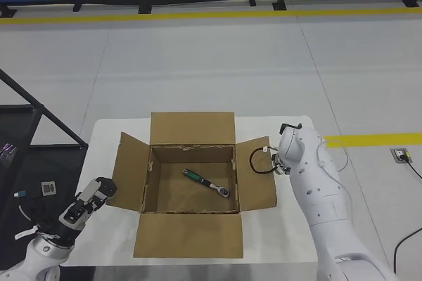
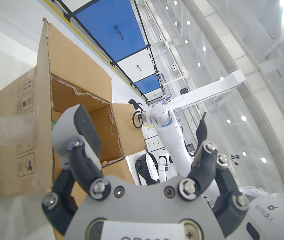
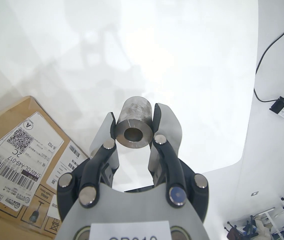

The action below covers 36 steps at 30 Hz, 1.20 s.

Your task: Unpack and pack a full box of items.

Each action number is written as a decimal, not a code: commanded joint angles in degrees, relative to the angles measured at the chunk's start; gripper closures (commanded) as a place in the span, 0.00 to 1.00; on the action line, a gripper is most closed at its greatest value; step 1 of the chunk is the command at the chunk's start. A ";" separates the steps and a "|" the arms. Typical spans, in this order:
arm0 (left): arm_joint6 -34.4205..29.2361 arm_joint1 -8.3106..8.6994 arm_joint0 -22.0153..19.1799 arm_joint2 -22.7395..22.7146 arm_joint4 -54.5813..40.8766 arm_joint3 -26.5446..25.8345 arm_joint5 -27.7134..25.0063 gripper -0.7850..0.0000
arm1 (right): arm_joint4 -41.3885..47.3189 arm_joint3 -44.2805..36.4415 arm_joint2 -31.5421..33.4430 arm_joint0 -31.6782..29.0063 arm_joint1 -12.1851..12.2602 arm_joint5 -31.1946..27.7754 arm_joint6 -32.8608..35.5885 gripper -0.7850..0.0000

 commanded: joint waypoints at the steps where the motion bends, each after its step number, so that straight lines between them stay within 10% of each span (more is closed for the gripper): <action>1: 0.00 0.00 0.00 0.00 0.00 0.00 0.00 0.00 | 0.02 0.35 -0.07 0.08 -0.02 -0.04 -0.04 1.00; 20: 0.00 0.00 0.00 0.00 0.00 0.00 0.00 0.00 | 2.44 1.18 11.15 1.20 3.07 2.71 -3.15 1.00; 36: 0.00 0.00 0.00 0.00 0.00 0.00 0.00 0.00 | 3.65 21.46 16.95 10.98 6.45 0.90 -12.16 1.00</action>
